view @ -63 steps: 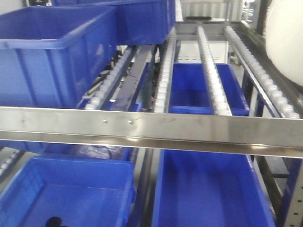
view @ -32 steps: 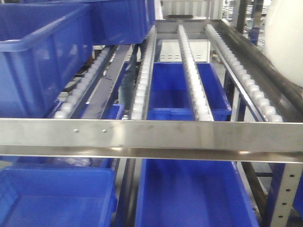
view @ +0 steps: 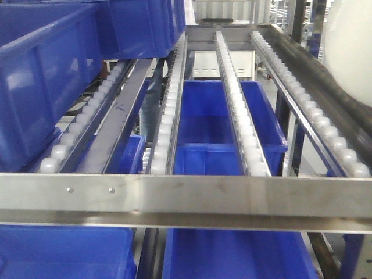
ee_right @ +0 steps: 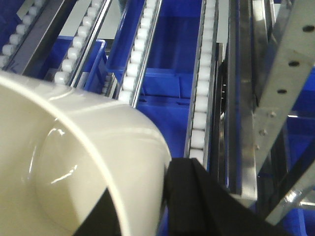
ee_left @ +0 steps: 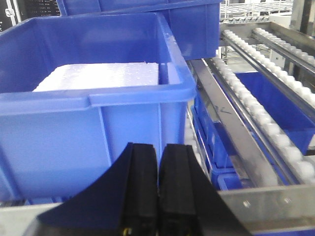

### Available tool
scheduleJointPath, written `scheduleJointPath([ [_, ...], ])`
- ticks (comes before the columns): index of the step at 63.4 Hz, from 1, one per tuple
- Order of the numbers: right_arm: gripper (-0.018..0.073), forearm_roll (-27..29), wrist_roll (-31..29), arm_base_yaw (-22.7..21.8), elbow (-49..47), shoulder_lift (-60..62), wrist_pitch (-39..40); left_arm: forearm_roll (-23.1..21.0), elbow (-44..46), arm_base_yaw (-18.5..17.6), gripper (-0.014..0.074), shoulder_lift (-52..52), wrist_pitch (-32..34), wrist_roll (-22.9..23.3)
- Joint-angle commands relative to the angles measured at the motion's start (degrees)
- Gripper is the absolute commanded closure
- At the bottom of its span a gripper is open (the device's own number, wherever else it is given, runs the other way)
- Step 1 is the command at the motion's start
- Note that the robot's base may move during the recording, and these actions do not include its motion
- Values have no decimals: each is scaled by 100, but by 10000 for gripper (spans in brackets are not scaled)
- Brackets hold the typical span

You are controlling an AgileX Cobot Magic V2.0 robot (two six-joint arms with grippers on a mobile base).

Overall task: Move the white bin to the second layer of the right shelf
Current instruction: 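Approach the rack's second roller layer holding the bin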

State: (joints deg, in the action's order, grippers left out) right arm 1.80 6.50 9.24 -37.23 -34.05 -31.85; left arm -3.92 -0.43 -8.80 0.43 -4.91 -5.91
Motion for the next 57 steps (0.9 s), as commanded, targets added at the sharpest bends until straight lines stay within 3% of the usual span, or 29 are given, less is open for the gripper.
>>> scheduleJointPath([
  [1, 503, 11, 5, -35, -197, -11, 540, -31, -211, -32, 512, 80, 491, 20],
  [57, 503, 11, 5, -35, -197, -11, 540, -31, -211, -32, 512, 80, 491, 20],
])
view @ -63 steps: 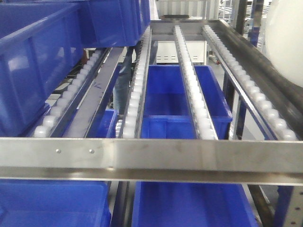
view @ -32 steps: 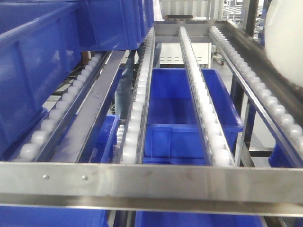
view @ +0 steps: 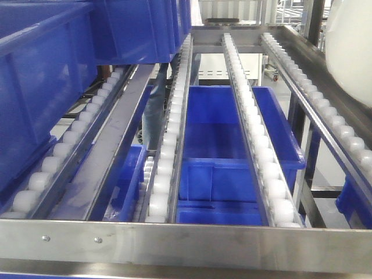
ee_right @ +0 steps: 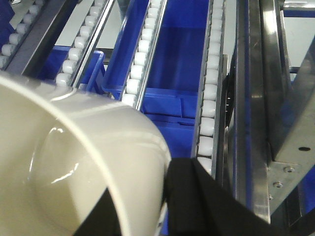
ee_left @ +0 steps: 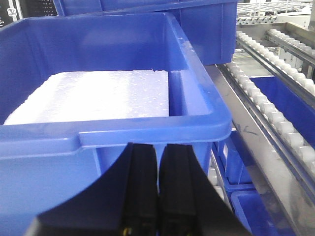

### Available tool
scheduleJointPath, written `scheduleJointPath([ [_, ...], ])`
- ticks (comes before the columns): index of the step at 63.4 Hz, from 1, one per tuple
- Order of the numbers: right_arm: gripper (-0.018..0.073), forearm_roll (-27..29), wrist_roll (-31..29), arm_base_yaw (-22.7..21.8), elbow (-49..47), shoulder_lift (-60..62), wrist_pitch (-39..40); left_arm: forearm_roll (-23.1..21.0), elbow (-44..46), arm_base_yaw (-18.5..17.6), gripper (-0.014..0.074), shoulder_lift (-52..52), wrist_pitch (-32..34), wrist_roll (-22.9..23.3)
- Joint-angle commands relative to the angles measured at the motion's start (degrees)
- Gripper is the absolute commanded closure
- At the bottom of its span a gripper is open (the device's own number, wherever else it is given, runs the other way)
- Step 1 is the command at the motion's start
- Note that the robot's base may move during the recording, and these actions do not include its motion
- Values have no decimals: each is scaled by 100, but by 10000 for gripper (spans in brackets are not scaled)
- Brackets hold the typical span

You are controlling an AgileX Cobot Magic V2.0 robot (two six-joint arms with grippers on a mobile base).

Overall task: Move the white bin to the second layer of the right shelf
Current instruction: 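Approach the rack's second roller layer holding the bin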

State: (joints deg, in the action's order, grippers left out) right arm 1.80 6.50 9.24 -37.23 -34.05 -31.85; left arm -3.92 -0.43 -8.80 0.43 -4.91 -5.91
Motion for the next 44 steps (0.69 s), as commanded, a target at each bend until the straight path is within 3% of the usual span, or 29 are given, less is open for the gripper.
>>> scheduleJointPath([
  [1, 503, 11, 5, -35, -197, -11, 540, -31, -211, -32, 512, 80, 491, 20],
  [44, 503, 11, 5, -35, -197, -11, 540, -31, -211, -32, 512, 80, 491, 20],
])
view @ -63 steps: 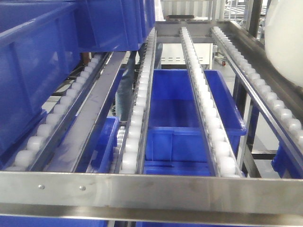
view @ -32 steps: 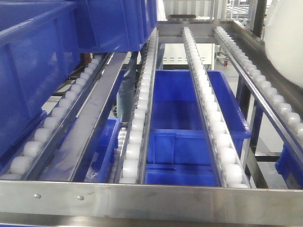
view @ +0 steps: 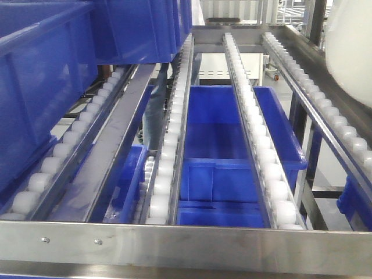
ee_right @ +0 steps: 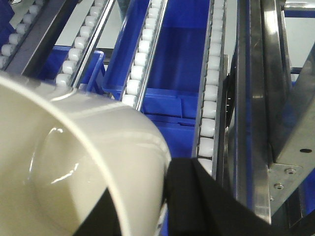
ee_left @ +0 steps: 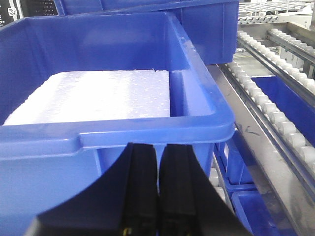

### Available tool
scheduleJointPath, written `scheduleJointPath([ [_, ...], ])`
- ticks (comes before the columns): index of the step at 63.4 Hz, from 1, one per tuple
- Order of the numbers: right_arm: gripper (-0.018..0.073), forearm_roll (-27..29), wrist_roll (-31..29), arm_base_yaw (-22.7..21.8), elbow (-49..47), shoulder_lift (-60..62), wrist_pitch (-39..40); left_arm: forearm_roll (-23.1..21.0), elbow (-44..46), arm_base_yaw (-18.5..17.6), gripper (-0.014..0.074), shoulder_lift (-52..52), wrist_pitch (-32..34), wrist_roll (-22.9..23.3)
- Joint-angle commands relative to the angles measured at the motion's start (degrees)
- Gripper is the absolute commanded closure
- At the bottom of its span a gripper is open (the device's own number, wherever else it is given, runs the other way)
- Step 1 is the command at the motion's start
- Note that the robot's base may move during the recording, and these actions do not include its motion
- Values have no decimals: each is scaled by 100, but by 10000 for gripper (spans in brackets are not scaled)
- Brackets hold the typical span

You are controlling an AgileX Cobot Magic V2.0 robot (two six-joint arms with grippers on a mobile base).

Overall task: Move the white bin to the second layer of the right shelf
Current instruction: 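Approach the rack's second roller layer holding the bin, then swing the bin over the roller layer and lower it onto the rollers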

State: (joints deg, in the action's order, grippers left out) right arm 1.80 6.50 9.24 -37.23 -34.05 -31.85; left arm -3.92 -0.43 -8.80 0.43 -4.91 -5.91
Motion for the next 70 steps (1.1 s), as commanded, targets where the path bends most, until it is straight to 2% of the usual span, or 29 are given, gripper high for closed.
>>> scheduleJointPath([
  [1, 503, 11, 5, -35, -197, -11, 540, -31, -211, -32, 512, 80, 491, 20],
  [48, 503, 29, 5, -35, -160, -18, 665, -31, -211, -32, 512, 80, 491, 20],
  [70, 503, 685, 5, -13, -387, -1235, 980, -31, -211, -32, 512, 80, 491, 20],
])
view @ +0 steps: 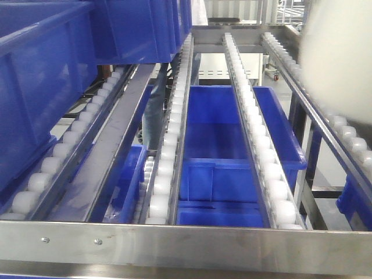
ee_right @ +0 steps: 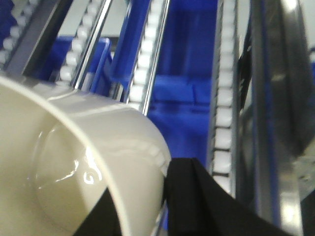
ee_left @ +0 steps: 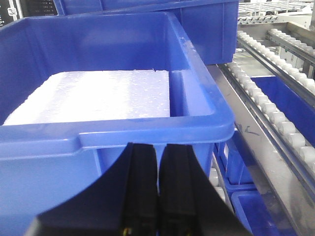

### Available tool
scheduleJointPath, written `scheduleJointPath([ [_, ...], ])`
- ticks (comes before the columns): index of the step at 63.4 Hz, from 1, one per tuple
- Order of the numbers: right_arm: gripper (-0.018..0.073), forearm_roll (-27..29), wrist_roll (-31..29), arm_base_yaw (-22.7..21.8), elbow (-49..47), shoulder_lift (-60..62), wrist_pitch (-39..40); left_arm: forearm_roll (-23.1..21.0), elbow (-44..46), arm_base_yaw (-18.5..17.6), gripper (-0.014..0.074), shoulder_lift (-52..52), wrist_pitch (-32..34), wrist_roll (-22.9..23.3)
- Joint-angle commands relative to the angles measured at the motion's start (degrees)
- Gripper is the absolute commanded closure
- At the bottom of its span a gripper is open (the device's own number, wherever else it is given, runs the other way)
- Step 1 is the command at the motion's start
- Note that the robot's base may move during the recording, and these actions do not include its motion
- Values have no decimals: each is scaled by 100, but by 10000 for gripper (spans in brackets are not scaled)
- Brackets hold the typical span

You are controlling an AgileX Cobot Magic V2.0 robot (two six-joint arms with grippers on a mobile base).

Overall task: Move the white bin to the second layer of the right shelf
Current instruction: 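Swing the bin over the roller layer and lower it onto the rollers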

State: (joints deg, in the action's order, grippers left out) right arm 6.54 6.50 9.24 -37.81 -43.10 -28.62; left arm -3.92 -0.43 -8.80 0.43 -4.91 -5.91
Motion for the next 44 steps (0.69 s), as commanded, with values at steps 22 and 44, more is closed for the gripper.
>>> scheduleJointPath([
  [22, 503, 238, -6, 429, -1320, -2398, 1016, -31, -211, -32, 512, 80, 491, 20],
  [44, 503, 206, -57, 1049, -2629, -4144, 1075, -31, -211, -32, 512, 80, 491, 20],
])
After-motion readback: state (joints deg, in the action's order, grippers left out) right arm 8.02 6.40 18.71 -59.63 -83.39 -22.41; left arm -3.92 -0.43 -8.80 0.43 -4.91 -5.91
